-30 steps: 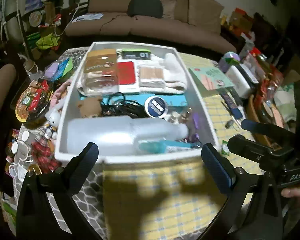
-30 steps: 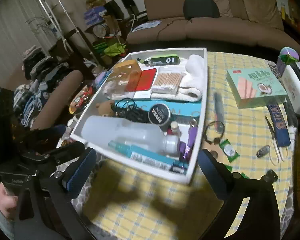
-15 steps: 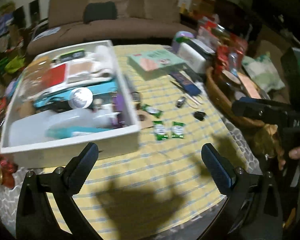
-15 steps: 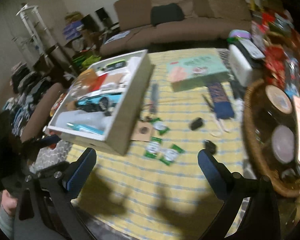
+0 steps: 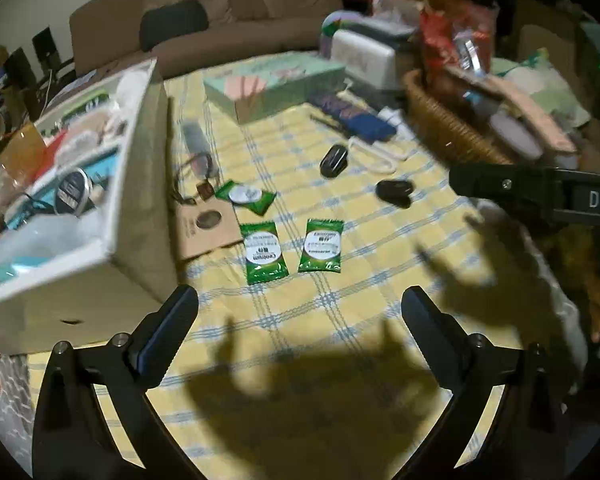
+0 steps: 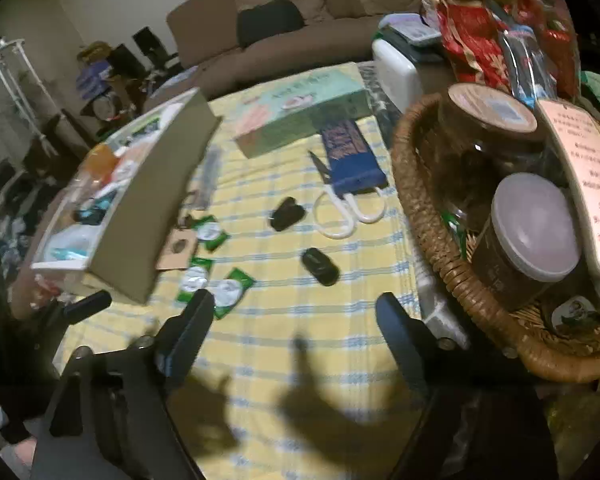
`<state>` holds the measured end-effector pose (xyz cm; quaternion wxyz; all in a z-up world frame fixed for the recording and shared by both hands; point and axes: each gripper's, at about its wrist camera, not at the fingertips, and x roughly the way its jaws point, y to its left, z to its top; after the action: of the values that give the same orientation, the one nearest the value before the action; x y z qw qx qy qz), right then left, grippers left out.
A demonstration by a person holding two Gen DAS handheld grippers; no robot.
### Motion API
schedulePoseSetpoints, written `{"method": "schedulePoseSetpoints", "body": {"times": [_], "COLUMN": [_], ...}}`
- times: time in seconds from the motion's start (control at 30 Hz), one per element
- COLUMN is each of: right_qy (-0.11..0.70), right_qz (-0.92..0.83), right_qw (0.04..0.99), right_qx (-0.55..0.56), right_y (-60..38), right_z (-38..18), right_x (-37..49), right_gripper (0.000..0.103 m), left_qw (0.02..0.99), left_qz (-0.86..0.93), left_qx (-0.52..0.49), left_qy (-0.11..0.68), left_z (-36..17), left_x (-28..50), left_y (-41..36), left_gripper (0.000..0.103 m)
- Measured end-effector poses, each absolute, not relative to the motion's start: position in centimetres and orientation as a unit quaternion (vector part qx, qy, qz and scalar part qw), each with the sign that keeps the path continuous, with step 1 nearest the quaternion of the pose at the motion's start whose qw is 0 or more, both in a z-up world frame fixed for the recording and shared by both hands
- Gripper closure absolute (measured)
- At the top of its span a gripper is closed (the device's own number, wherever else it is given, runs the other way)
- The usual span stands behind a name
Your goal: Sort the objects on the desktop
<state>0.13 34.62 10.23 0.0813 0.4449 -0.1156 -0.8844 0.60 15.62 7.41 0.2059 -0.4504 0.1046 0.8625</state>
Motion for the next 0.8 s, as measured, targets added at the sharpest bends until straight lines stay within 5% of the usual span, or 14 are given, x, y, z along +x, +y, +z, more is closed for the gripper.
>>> {"method": "schedulePoseSetpoints", "body": {"times": [0.2,0.27,0.43,0.57,0.8], "right_qy": [-0.110,-0.088,-0.052,-0.035,-0.029], "right_qz": [-0.883,-0.885,-0.884,-0.884,-0.880], "right_qw": [0.069,0.075,0.083,0.083,0.093], "right_qx": [0.451,0.451,0.457,0.458,0.466], "right_y": [35.2,34.9,34.0,33.7,33.4], "right_z": [7.6,7.1,6.2,5.6,4.6], "right_x": [-1.9,-2.4,-3.4,-4.0,-4.9], "right_gripper": [0.030,0.042,0.046,0.046,0.054], "left_qw": [0.185,0.178,0.153,0.152,0.166], "left_qz": [0.863,0.860,0.866,0.870,0.871], "left_qx": [-0.463,-0.471,-0.466,-0.461,-0.458], "left_qy": [0.083,0.083,0.096,0.085,0.061], "left_z": [4.8,4.0,2.4,1.9,2.2], "left_x": [-2.3,-3.4,-3.9,-3.3,-3.4], "left_y": [16.5,16.7,17.2,17.4,17.7], "left_gripper": [0.002,0.002,0.001,0.016,0.026]}}
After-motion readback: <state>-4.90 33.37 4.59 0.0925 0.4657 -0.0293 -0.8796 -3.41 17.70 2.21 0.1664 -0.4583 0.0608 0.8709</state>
